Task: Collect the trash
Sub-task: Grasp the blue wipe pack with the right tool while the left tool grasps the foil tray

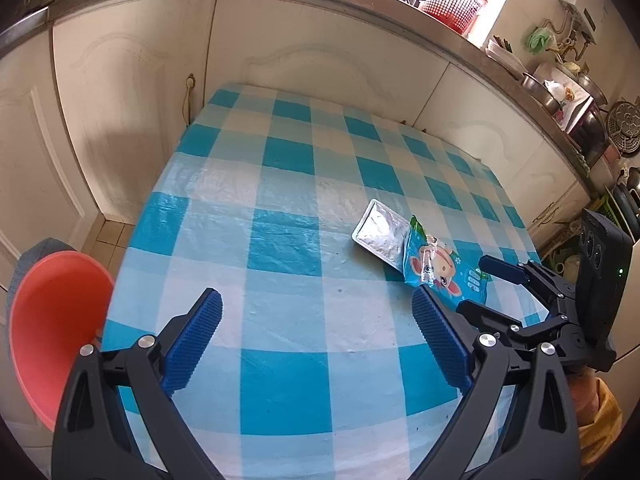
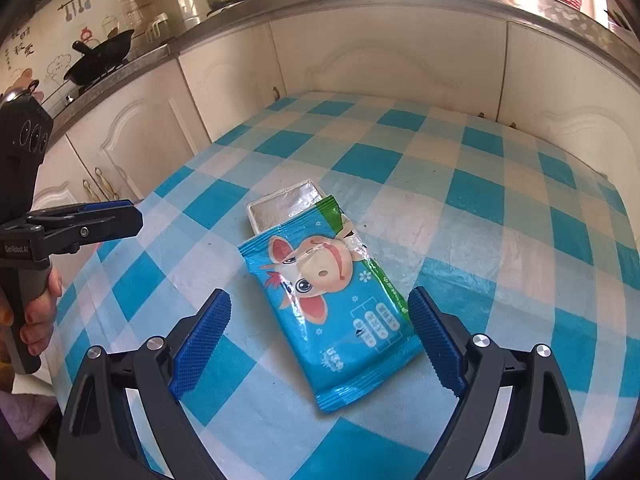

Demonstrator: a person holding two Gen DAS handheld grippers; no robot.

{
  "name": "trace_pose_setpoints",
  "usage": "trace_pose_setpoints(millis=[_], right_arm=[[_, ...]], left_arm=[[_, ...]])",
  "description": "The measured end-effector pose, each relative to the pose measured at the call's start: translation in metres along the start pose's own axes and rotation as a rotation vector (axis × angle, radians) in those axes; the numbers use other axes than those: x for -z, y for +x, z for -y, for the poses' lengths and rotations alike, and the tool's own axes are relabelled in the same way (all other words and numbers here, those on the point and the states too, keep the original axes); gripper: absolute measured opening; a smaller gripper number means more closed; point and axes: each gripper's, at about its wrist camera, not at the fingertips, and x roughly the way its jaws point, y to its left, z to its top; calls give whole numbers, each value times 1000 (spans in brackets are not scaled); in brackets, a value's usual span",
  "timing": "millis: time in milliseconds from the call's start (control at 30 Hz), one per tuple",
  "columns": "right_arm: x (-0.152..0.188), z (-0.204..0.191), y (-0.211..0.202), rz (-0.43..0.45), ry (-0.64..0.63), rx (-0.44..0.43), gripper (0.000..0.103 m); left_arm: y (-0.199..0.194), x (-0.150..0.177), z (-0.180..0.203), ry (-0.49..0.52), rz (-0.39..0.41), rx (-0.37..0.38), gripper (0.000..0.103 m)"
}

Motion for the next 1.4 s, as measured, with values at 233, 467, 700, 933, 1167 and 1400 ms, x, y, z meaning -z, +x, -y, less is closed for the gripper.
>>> trace_pose_setpoints(millis=[233, 467, 700, 933, 1167, 1400], right_arm=[[-5, 4, 16, -50, -51, -16, 89], [-6, 6, 25, -77, -72, -12, 89], [-6, 10, 24, -79, -68, -2, 89], [-3, 9, 21, -84, -92, 36, 80], [0, 18, 13, -69, -67, 58, 65], [8, 42, -2, -25, 76, 67, 59]], left_arm=[[17, -5, 4, -26, -32, 31, 96], [29, -10, 10, -45, -48, 54, 96], [42, -13, 19, -43, -62, 67, 96], [51, -18, 23, -62, -68, 79, 96], [59, -22, 27, -78, -71, 73, 96], [73, -26, 50, -44, -53, 41, 96]])
